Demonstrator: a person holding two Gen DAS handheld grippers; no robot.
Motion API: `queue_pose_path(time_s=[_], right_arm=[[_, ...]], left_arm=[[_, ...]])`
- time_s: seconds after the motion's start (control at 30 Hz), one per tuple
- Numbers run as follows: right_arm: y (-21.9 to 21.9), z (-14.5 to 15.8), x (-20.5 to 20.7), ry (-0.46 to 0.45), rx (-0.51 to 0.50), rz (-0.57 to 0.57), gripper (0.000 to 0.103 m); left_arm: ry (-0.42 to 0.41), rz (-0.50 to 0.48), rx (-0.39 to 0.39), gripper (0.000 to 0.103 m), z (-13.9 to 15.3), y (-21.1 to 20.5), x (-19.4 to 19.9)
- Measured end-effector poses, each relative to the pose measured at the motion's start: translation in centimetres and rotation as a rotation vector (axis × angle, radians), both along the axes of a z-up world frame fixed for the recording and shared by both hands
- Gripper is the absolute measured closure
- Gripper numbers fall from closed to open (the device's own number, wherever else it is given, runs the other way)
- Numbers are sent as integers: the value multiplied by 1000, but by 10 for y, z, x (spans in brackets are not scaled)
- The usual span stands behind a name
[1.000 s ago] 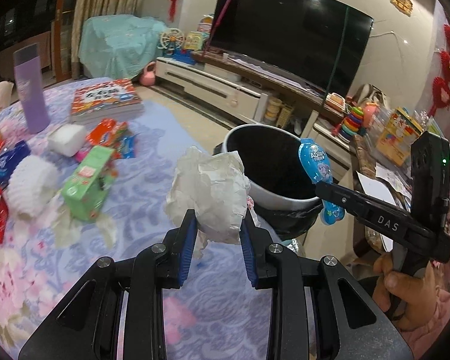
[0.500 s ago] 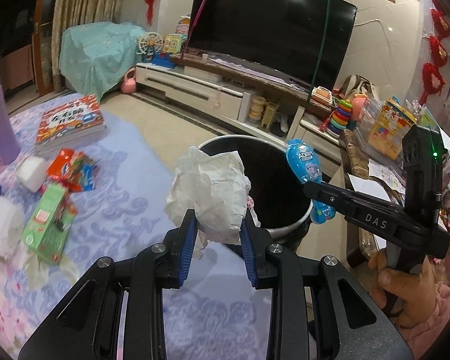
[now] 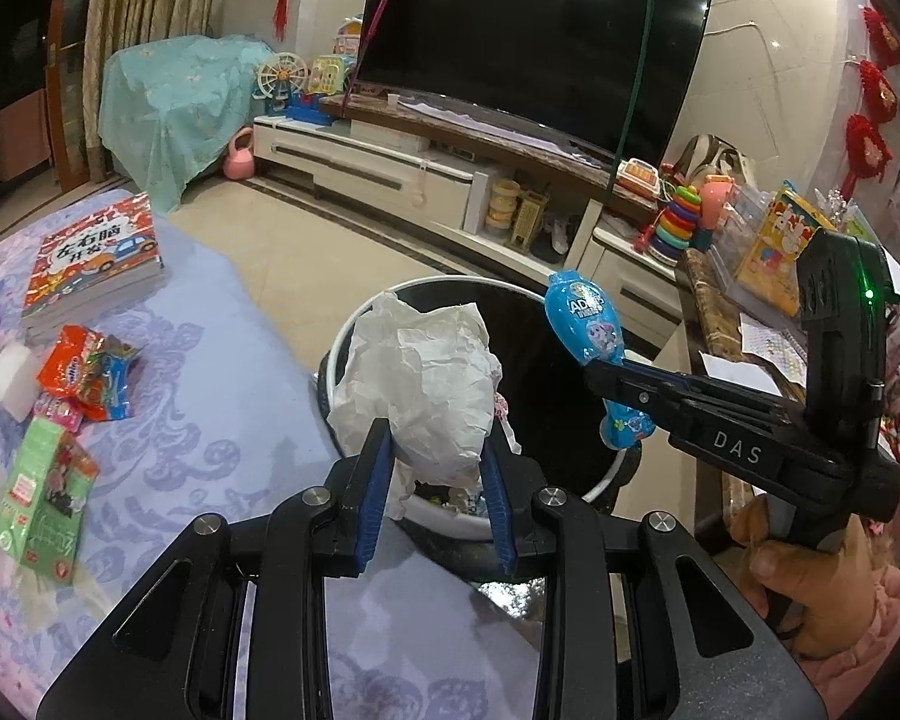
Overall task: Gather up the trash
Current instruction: 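Carry tissue and blue tube over the bin and open both tools, then grasp the red chip bag with left tool while right tool grasps the green juice carton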
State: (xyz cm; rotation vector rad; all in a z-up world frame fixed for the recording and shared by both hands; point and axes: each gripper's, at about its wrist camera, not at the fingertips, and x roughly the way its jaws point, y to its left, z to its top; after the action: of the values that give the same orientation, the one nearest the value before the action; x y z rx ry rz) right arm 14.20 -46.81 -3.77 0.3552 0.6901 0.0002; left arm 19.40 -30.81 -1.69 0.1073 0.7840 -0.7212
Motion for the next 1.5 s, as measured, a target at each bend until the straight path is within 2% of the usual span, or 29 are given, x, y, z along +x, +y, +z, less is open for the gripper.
queue_pose_path(time_s=[0.37,0.43,0.5,0.53,0.57,0.67,0.7,0.77,0.83,0.87,1.0,1.17,1.37,1.5], right_arm=[[-8,-6,8,21,12,-1,84],[-10,-6,12,26,7,-2,81],[-10,-7,13,29,1,-9,80],[-12,-7,13,30,5,-15,79],[-13,-7,12,30,5,-21,76],[-16,-4,7,12,9,-40,48],[-16,-3,5,3,8,-47,46],[-16,0,2,-7,14,-54,45],[-14,2,-3,-19,20,-61,37],[-11,3,-6,-24,19,-68,26],[4,2,-12,-21,26,-65,10],[37,1,-20,-23,37,-32,6],[81,-2,-24,-28,48,29,5],[112,-6,-20,-24,63,87,5]], left_arm=[[35,-3,30,72,-13,-12,10],[33,-11,45,64,-15,-15,9],[27,-8,46,47,-14,-15,8],[25,-6,42,44,-14,-13,7],[25,-3,38,42,-14,-11,6],[30,17,40,40,-16,-2,5],[29,23,41,40,-17,1,3],[25,48,40,38,-18,12,-1],[27,77,27,36,-19,27,-6],[29,92,22,35,-20,34,-8],[37,158,16,33,-27,68,-20],[48,242,5,33,-33,113,-31],[58,363,-38,33,-32,167,-39],[56,431,-37,32,-34,203,-43]])
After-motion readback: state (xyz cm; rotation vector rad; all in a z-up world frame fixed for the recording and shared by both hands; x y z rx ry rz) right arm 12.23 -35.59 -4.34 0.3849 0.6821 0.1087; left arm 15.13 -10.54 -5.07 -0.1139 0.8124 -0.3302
